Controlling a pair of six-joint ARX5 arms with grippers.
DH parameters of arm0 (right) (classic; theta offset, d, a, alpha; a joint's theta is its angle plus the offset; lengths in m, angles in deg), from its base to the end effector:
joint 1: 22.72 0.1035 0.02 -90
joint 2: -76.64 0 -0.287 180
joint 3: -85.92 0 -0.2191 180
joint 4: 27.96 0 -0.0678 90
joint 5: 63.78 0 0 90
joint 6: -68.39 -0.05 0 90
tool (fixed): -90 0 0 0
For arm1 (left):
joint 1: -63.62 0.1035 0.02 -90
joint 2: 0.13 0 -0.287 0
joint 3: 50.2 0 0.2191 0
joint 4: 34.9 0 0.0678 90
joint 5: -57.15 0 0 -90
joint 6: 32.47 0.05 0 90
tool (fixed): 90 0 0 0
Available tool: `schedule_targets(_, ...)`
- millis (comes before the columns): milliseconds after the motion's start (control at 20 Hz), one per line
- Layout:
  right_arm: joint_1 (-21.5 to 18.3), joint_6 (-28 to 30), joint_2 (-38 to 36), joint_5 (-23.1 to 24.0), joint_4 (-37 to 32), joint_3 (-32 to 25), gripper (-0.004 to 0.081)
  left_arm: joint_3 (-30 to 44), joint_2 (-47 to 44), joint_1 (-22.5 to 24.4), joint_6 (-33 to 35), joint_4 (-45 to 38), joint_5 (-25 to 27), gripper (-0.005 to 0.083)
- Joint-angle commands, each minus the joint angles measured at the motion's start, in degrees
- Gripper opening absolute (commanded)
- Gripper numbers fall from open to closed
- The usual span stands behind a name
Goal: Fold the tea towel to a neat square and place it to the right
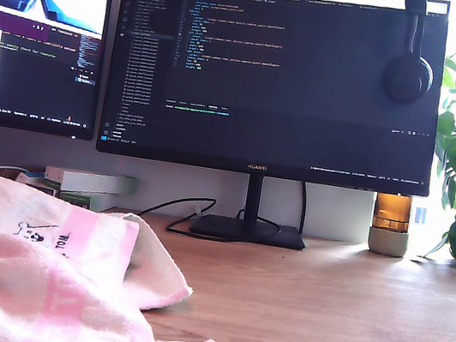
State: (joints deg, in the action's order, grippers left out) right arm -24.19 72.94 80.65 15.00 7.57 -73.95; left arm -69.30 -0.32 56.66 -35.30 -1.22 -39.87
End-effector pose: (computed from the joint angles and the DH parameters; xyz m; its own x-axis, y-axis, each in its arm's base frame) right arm 0.0546 0.0083 0.1456 0.9298 0.1708 -0.3260 -0.1841 0.9828 -0.0104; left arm 0.0524 -0.0126 0.1457 0.9395 -0.2378 -0.2467 0.2253 0.9711 -0.0782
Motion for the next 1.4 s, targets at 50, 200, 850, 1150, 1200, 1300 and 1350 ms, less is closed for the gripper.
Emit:
schedule_targets(50,-0.2,-0.2,0.2,-0.4,-5.2,-0.3,-0.0011,1.3,-0.6,0.2,-2.8,-6.7,0.0,-0.0019)
schedule_targets(200,-0.2,-0.2,0.2,-0.4,-5.3,-0.4,-0.0011,1.3,-0.6,0.2,-2.8,-6.7,0.0,-0.0019)
schedule_targets(850,4.4,-21.8,1.5,-16.3,-13.1,-0.1,-0.0010,1.3,-0.5,-6.4,-3.4,-10.1,-18.3,-0.0019)
schedule_targets(1150,15.0,-25.7,16.5,-18.7,-12.9,5.1,-0.0011,1.3,4.9,-16.9,-2.1,-10.3,-17.9,-0.0019)
schedule_targets(1200,16.7,-25.8,20.8,-19.3,-13.0,6.9,-0.0010,1.3,6.3,-18.6,-1.5,-10.6,-17.9,-0.0019)
schedule_targets(1300,20.5,-25.8,30.2,-22.0,-13.0,11.2,-0.0010,1.3,8.6,-21.6,-0.8,-11.6,-17.0,-0.0019)
schedule_targets(1350,22.2,-25.9,35.3,-24.0,-13.0,13.8,-0.0010,1.3,9.5,-22.9,-0.1,-12.1,-16.5,-0.0019)
